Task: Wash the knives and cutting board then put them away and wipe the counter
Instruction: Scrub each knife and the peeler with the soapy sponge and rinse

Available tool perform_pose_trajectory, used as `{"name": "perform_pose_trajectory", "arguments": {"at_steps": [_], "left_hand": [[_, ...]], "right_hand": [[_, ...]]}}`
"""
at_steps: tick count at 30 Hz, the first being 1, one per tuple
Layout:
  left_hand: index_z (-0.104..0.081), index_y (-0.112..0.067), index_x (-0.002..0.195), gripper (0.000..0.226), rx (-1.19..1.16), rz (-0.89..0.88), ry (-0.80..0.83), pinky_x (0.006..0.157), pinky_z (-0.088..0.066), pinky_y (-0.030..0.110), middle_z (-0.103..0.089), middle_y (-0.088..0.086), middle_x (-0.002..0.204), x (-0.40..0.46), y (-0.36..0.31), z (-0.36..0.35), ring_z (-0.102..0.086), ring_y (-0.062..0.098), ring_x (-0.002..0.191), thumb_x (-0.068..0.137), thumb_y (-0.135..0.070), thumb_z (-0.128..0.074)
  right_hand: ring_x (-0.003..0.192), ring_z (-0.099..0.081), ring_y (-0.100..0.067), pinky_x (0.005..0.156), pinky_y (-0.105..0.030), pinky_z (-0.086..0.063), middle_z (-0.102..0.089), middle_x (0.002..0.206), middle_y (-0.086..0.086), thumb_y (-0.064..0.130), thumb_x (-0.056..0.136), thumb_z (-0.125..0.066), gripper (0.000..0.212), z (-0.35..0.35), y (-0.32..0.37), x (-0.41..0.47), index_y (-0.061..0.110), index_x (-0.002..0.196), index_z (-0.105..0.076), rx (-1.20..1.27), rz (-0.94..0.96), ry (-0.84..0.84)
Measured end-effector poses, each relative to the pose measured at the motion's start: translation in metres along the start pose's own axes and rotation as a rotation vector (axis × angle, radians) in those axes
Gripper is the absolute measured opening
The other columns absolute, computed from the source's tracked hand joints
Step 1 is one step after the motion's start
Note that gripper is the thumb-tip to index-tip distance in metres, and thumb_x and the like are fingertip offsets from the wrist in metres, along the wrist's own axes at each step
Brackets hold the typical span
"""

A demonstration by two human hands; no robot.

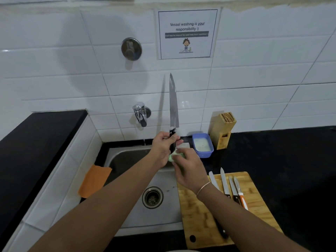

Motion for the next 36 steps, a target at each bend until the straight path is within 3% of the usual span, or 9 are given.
{"name": "perform_pose_trajectory", "arguments": {"at_steps": [6,8,12,14,19,22,25,32,36], "left_hand": [[-0.049,-0.011,0.083,0.024,-0.042,0.079,-0.001,0.062,-0.057,0.031,-0.070,0.008,0.067,0.004,0.015,-0.003,-0.067,0.021,0.067,0.093,0.001,-0.068],[-0.049,-0.012,0.084,0.026,-0.049,0.101,-0.003,0.073,-0.058,0.037,-0.073,0.010,0.072,0.007,0.019,-0.002,-0.068,0.026,0.074,0.091,0.002,-0.070],[-0.047,-0.012,0.089,0.026,-0.059,0.138,0.012,0.068,-0.060,0.042,-0.070,0.018,0.085,0.008,0.030,0.005,-0.071,0.030,0.079,0.093,0.004,-0.067],[-0.048,-0.013,0.090,0.024,-0.028,0.146,0.052,0.078,-0.060,0.048,-0.070,0.016,0.089,0.006,0.039,0.007,-0.071,0.031,0.087,0.095,0.001,-0.067],[-0.057,-0.012,0.096,0.011,0.166,0.173,0.167,0.095,-0.056,0.054,-0.071,0.009,0.095,-0.001,0.060,0.006,-0.069,0.029,0.101,0.097,-0.005,-0.066],[-0.059,-0.010,0.102,0.010,0.293,0.176,0.202,0.087,-0.061,0.046,-0.071,0.008,0.097,-0.008,0.071,0.004,-0.070,0.028,0.100,0.097,-0.005,-0.066],[-0.061,-0.009,0.102,0.010,0.364,0.208,0.241,0.078,-0.063,0.040,-0.072,0.009,0.094,-0.015,0.084,-0.001,-0.073,0.026,0.090,0.097,-0.002,-0.066],[-0.062,-0.016,0.118,0.031,0.671,0.382,0.181,0.066,-0.064,0.033,-0.073,0.013,0.106,-0.028,0.120,0.007,-0.074,0.023,0.088,0.092,0.000,-0.070],[-0.064,-0.003,0.118,0.025,0.913,0.605,0.150,0.088,-0.062,0.043,-0.072,0.017,0.112,-0.053,0.156,0.022,-0.072,0.029,0.099,0.094,-0.002,-0.069]], "right_hand": [[0.104,-0.053,-0.027,0.089,-0.033,-0.047,-0.061,0.111,-0.015,0.008,0.084,-0.068,0.020,0.013,-0.006,0.022,0.008,0.103,-0.073,-0.051,-0.183,-0.117],[0.107,-0.053,-0.029,0.090,-0.035,-0.047,-0.060,0.116,-0.017,0.009,0.084,-0.068,0.027,0.005,-0.002,0.016,0.009,0.111,-0.072,-0.089,-0.162,-0.046],[0.109,-0.054,-0.029,0.088,-0.040,-0.052,-0.057,0.119,-0.015,0.011,0.084,-0.068,0.024,-0.005,-0.001,-0.014,0.010,0.108,-0.072,-0.082,-0.160,0.088],[0.108,-0.054,-0.026,0.087,-0.039,-0.053,-0.056,0.117,-0.011,0.011,0.084,-0.066,0.025,-0.005,-0.005,-0.029,0.011,0.108,-0.073,-0.057,-0.184,0.153],[0.103,-0.052,-0.012,0.088,-0.023,-0.048,-0.054,0.112,0.000,0.012,0.086,-0.070,0.021,0.021,-0.030,-0.061,0.012,0.107,-0.073,-0.040,-0.414,0.083],[0.099,-0.054,-0.005,0.086,-0.012,-0.043,-0.053,0.105,0.004,0.012,0.087,-0.073,0.013,0.046,-0.051,-0.078,0.013,0.100,-0.073,0.006,-0.628,-0.161],[0.097,-0.055,-0.002,0.082,-0.018,-0.048,-0.054,0.103,0.003,0.010,0.087,-0.073,0.010,0.060,-0.073,-0.090,0.018,0.094,-0.071,0.075,-0.790,-0.319],[0.096,-0.055,0.001,0.079,-0.003,-0.041,-0.055,0.105,0.004,0.012,0.087,-0.072,0.011,0.063,-0.122,-0.082,0.015,0.097,-0.072,0.204,-0.821,-0.238],[0.093,-0.058,-0.010,0.082,-0.010,-0.045,-0.057,0.104,-0.001,0.012,0.086,-0.074,0.012,0.052,-0.140,-0.076,0.012,0.097,-0.074,0.243,-0.763,-0.178]]}}
Point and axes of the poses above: each hand's wrist, its own x-axis towards the middle knuckle, its own z-axis out of the back of the hand, y = z × x, the point moved 9 cm from there along x, towards the middle knuckle
